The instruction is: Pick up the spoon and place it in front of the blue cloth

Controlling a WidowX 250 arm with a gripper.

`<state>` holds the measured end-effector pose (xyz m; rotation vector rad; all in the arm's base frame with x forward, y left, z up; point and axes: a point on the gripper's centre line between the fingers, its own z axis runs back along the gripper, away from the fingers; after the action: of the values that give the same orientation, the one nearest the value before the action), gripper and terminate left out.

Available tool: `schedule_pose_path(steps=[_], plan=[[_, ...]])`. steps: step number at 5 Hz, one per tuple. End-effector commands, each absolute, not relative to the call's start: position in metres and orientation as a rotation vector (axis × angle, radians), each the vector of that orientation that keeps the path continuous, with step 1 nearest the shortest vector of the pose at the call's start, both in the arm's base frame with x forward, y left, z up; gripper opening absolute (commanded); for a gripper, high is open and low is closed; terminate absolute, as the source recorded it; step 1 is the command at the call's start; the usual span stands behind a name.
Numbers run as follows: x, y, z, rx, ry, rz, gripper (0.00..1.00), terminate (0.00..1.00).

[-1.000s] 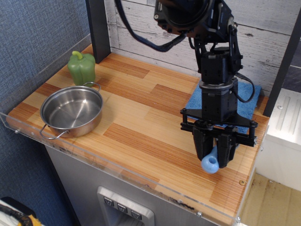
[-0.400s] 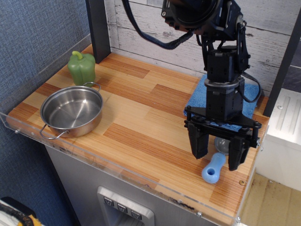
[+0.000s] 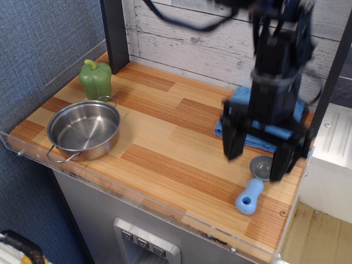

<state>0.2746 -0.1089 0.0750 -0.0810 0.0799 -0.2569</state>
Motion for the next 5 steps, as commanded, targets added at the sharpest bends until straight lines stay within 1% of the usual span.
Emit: schedule_pose_path(steps=[1, 2, 3, 5], plan=[[0.29, -0.064, 0.146, 0.034, -0.12, -0.115, 1.0, 0.0], [0.295, -0.034, 0.154, 0.082, -0.127, -0.035, 1.0, 0.0], [0.303, -0.023, 0.152, 0.058, -0.143, -0.038, 1.0, 0.0], [0.304, -0.025, 0.149, 0.048, -0.142, -0.063, 1.0, 0.0]])
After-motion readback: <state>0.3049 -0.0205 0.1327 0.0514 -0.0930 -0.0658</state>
